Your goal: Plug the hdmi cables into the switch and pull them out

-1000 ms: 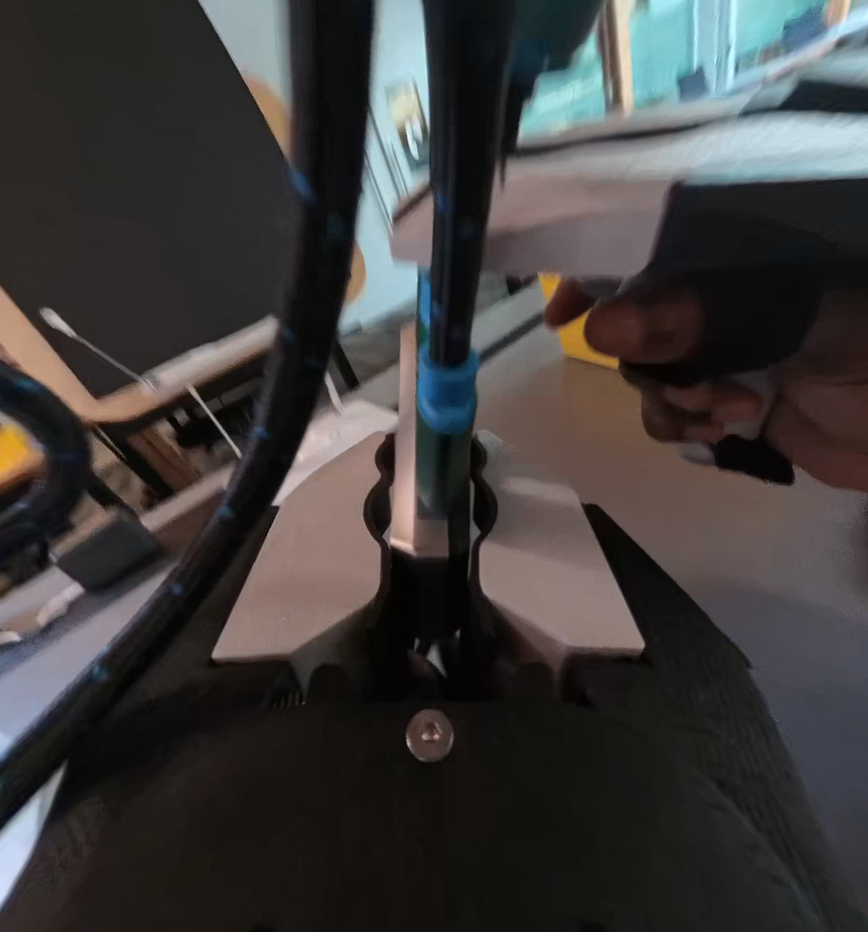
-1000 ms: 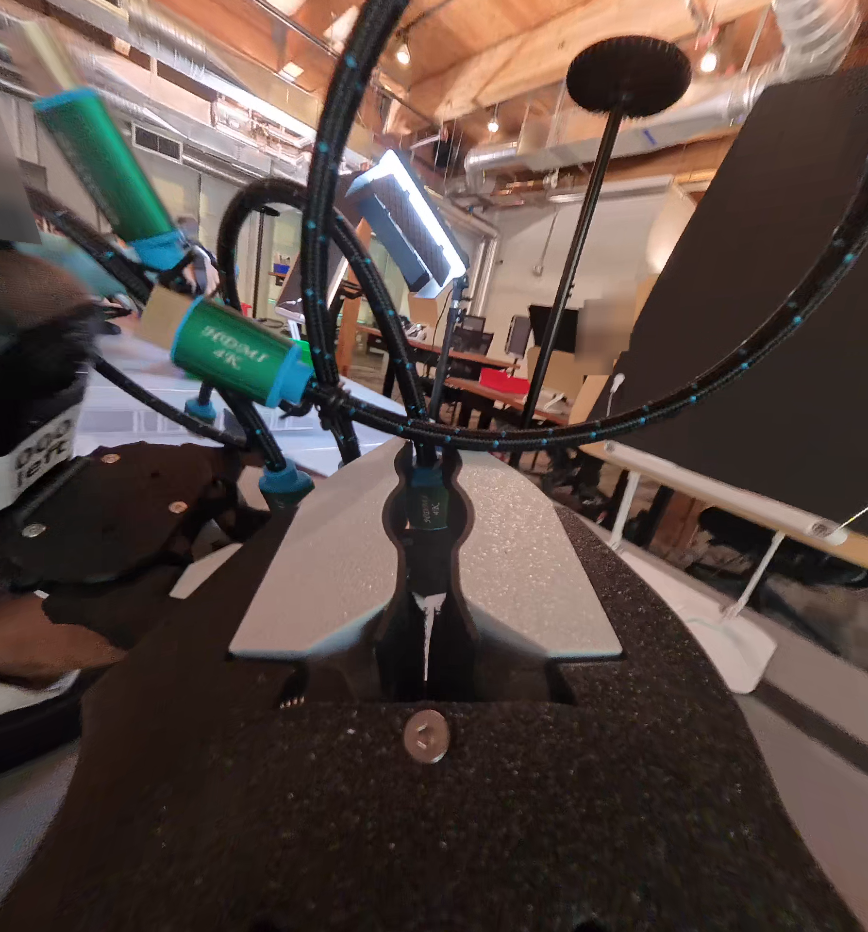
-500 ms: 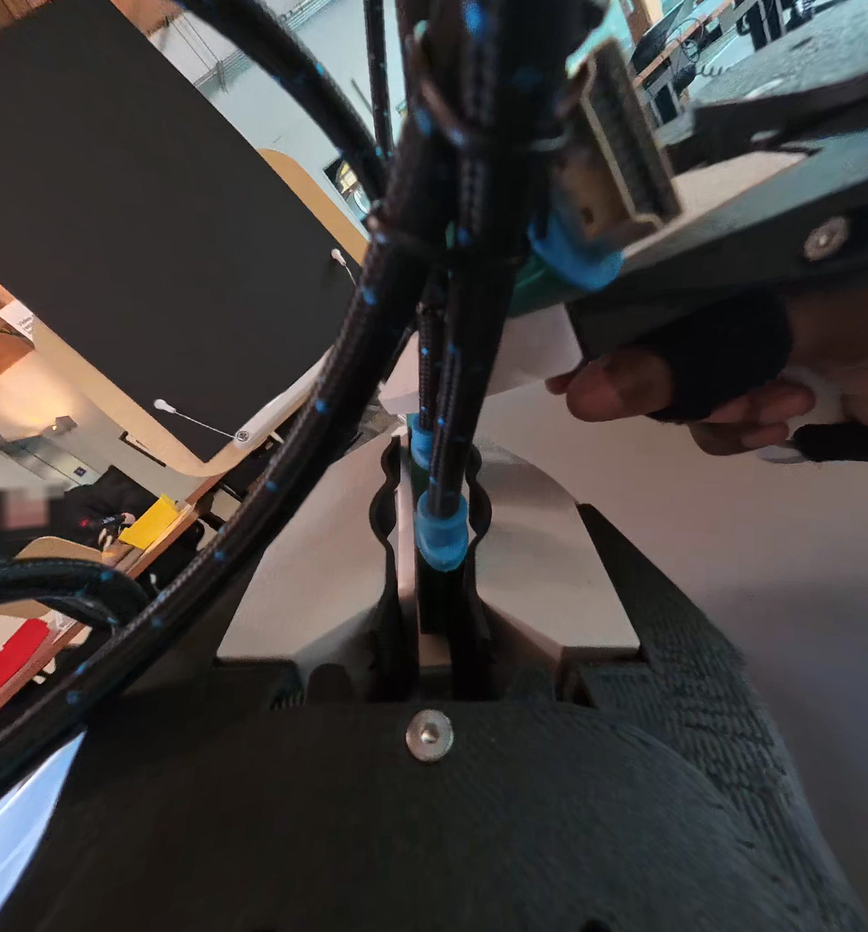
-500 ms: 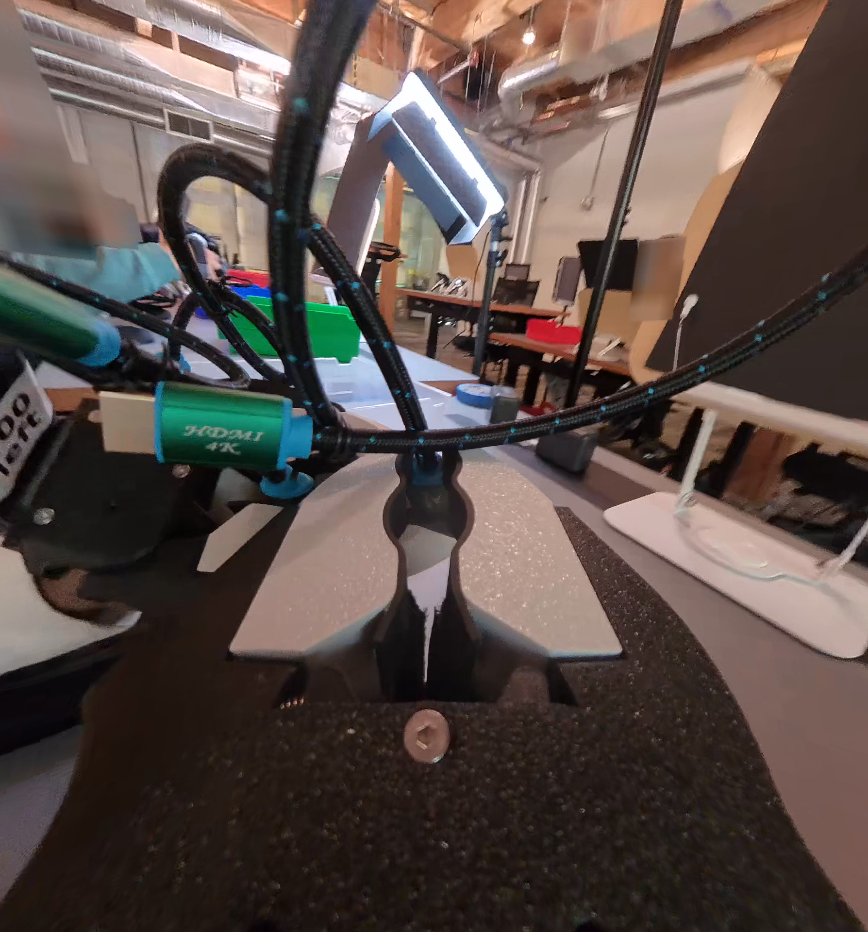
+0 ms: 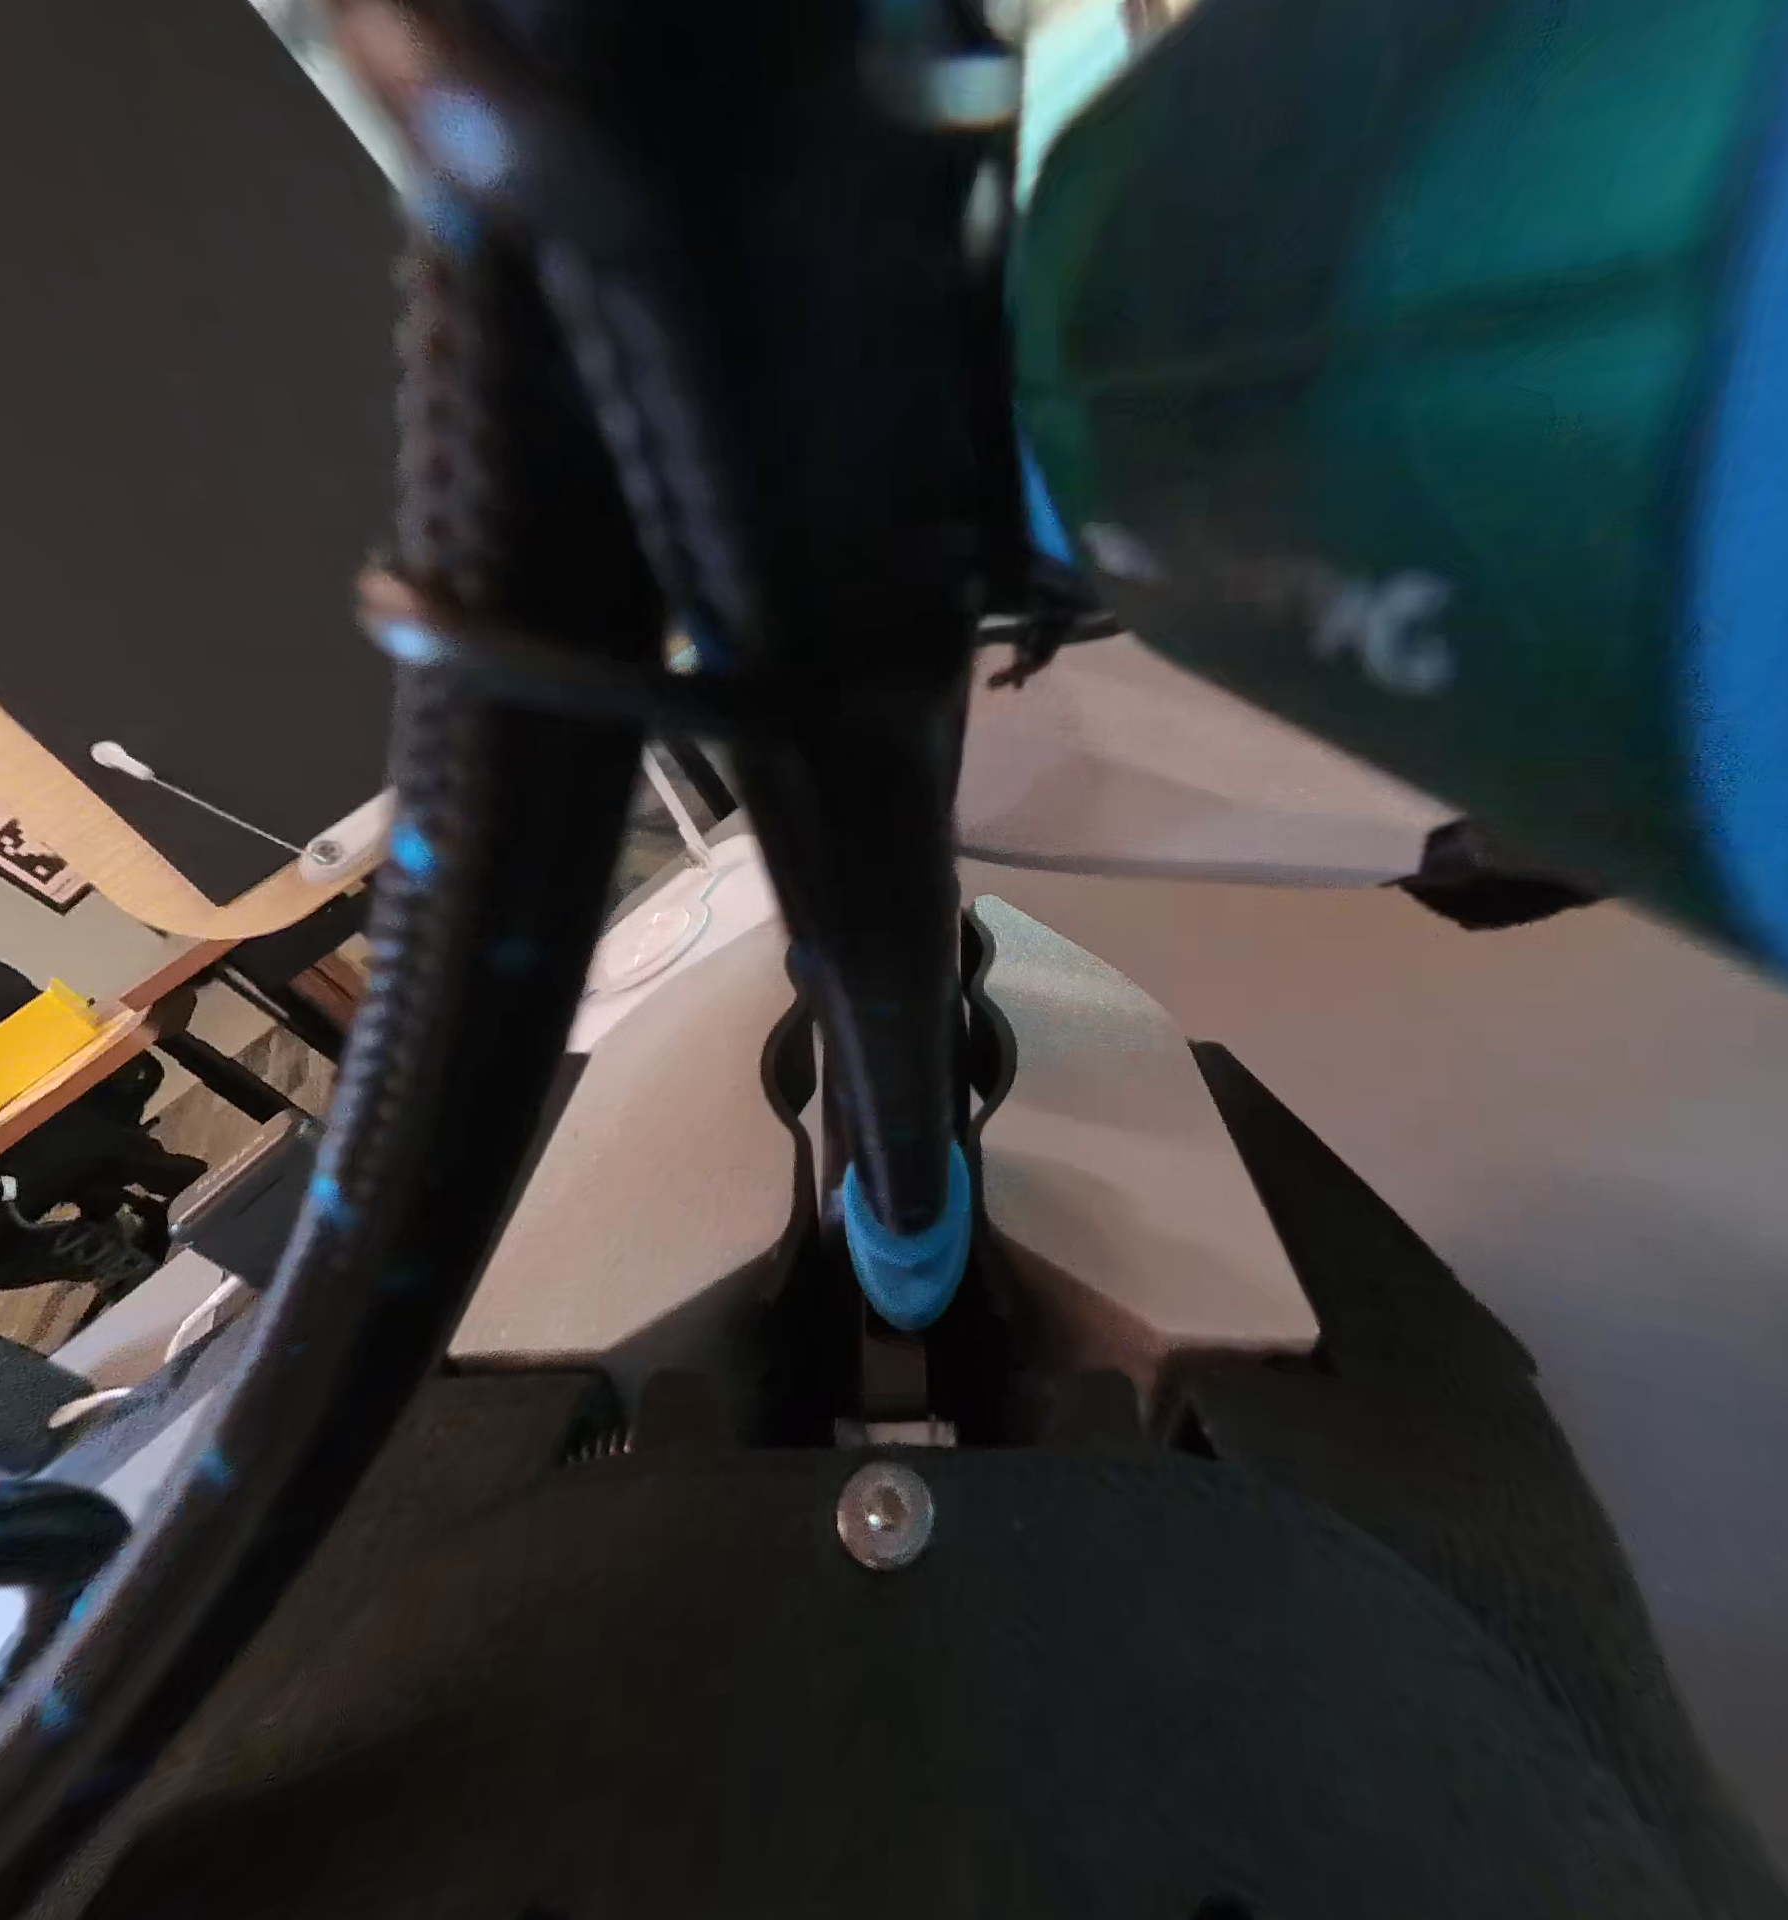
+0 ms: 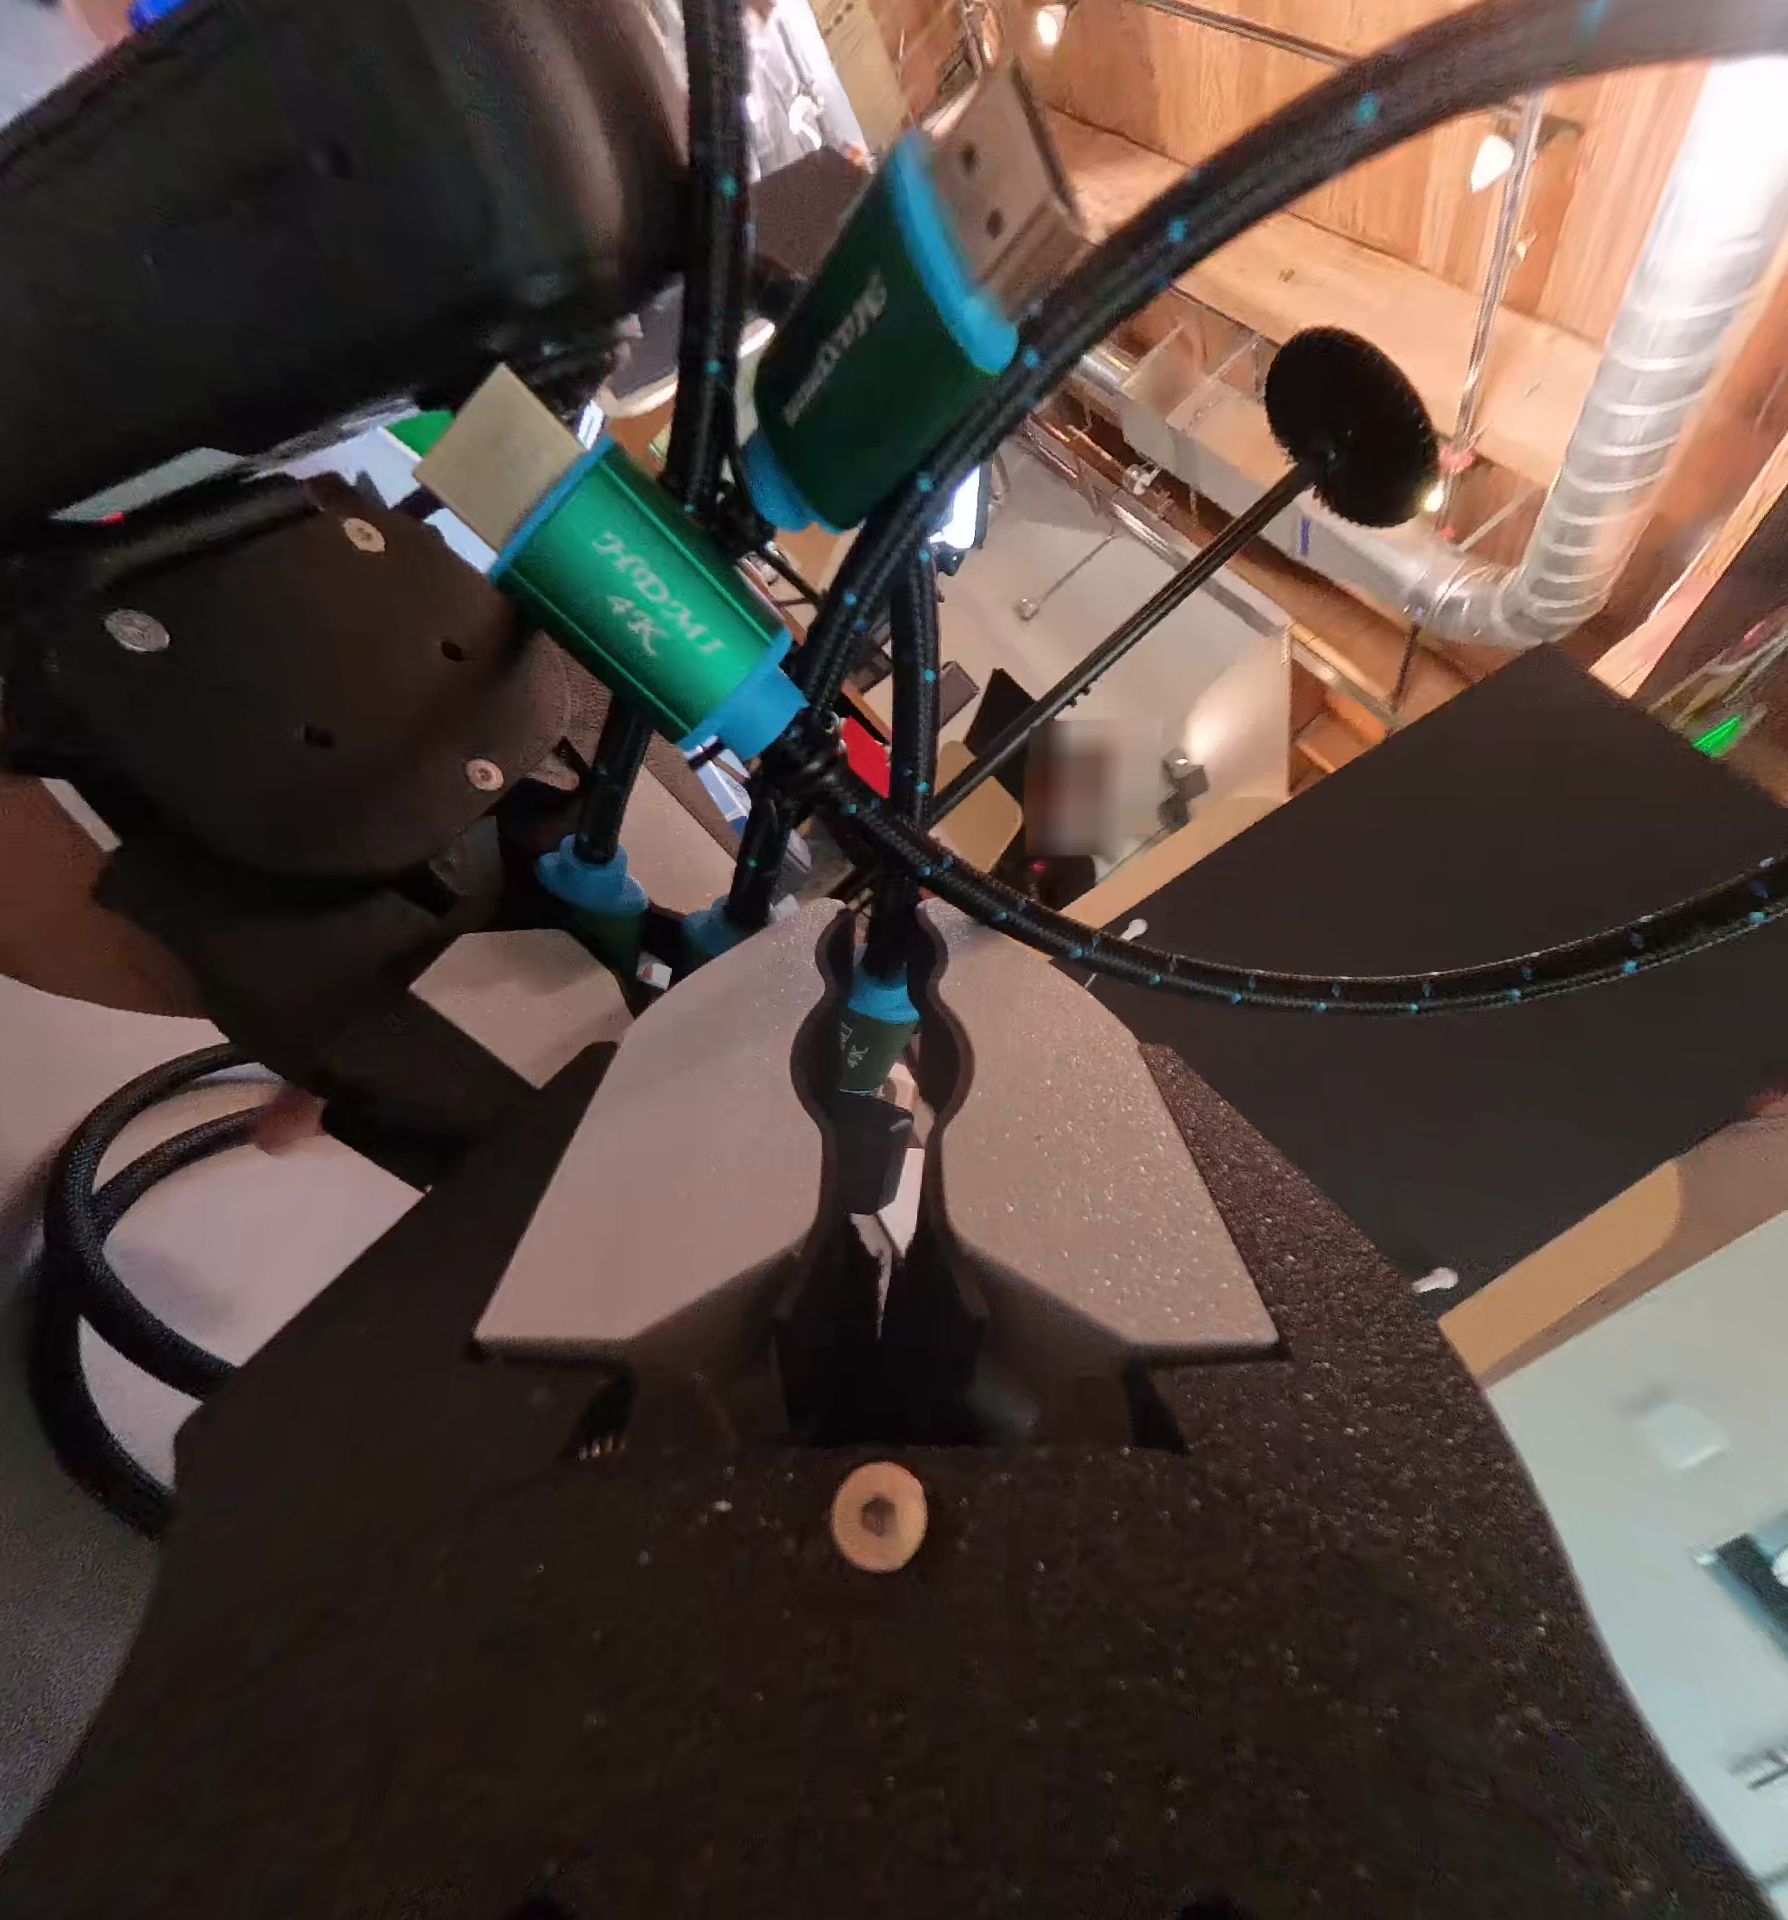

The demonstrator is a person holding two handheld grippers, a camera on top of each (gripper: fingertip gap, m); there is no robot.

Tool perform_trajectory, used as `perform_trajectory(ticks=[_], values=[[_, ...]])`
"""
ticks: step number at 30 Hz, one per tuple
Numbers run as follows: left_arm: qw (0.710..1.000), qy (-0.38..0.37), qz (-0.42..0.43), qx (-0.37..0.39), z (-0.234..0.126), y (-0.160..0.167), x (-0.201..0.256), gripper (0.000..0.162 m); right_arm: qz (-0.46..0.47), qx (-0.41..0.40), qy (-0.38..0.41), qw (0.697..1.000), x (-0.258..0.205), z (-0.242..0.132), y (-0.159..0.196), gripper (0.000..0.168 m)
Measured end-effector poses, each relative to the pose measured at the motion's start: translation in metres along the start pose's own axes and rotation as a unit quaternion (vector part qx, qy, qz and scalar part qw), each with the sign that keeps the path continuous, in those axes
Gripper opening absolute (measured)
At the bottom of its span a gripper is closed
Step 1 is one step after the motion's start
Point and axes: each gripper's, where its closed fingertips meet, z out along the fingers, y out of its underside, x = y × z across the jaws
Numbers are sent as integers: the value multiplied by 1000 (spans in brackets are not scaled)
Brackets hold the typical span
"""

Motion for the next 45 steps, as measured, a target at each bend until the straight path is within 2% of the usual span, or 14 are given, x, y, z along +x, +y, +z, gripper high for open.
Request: perform_trajectory(ticks=[5,9,12,13,16,18,21,22,28,31,34,39,43,45], values=[[1000,-2,-15,-13,1,4,0,24,10,-12,2,1000,-1,4,4,9],[998,-9,-8,-54,3,12,-2,23,133,-36,-26,990,1,12,15,8],[999,19,-17,-30,0,9,6,26,-142,-49,9,989,-5,6,5,11],[999,19,-19,-30,0,9,7,27,-141,-47,8,989,-6,6,4,11],[999,18,-24,-46,2,11,6,29,85,-16,-34,996,-1,10,6,6],[998,23,-27,-52,4,12,7,24,156,-11,-48,986,0,11,9,6],[998,42,-34,-42,2,12,11,23,57,-22,-32,998,-2,9,5,6],[997,49,-31,-57,3,17,14,24,57,18,-15,998,5,5,-10,5],[998,38,-23,-49,3,18,11,28,71,32,8,997,28,-3,-13,6],[999,20,-31,-32,0,16,6,26,39,-68,-13,997,34,1,10,6],[999,2,-51,-11,-4,10,-3,27,-47,-178,59,981,63,-12,47,6],[991,18,-111,72,-15,-12,-8,26,193,-174,136,956,115,-43,88,7],[984,-18,-151,93,-19,-14,-24,27,337,-52,261,903,185,-106,90,6],[982,-38,-157,93,-21,-11,-32,27,343,9,315,885,215,-142,77,6]])
